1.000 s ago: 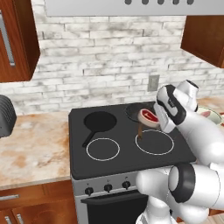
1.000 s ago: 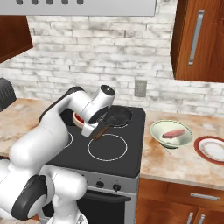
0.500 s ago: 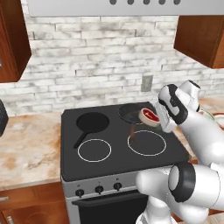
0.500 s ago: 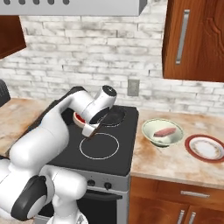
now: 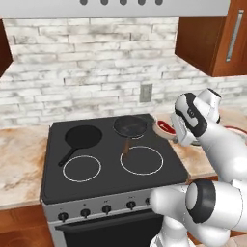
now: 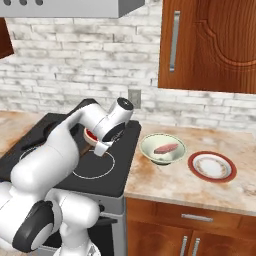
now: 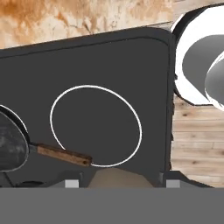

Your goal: Place one of the steaks on the plate and the other in the bowl. Then place the bowl in the fridge.

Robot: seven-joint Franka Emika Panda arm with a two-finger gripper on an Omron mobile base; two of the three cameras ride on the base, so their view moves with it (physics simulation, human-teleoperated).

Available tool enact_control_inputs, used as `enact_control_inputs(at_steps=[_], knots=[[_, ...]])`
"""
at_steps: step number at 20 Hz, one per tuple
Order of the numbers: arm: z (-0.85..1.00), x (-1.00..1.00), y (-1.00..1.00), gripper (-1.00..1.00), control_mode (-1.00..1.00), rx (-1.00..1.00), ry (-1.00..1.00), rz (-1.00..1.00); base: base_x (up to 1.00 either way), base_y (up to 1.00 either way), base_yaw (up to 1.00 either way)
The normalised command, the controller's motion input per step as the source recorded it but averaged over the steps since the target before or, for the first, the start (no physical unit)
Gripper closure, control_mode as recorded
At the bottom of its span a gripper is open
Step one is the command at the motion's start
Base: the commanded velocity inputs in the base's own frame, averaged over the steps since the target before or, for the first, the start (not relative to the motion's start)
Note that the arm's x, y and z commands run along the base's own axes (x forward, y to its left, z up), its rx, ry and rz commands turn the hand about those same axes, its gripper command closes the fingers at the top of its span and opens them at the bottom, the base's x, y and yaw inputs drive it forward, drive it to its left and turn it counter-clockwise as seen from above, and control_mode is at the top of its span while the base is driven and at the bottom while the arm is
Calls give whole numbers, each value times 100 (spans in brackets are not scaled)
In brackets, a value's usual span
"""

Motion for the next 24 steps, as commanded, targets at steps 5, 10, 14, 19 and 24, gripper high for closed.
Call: enact_control_inputs(at_steps=[5, 10, 14, 19, 24], knots=[[0, 0, 0, 100, 100, 0, 0, 0, -18, -52, 0], [0, 0, 0, 100, 100, 0, 0, 0, -15, -51, 0], [0, 0, 0, 100, 100, 0, 0, 0, -13, -49, 0], [0, 0, 0, 100, 100, 0, 0, 0, -10, -46, 0], [0, 0, 0, 100, 100, 0, 0, 0, -6, -45, 0]])
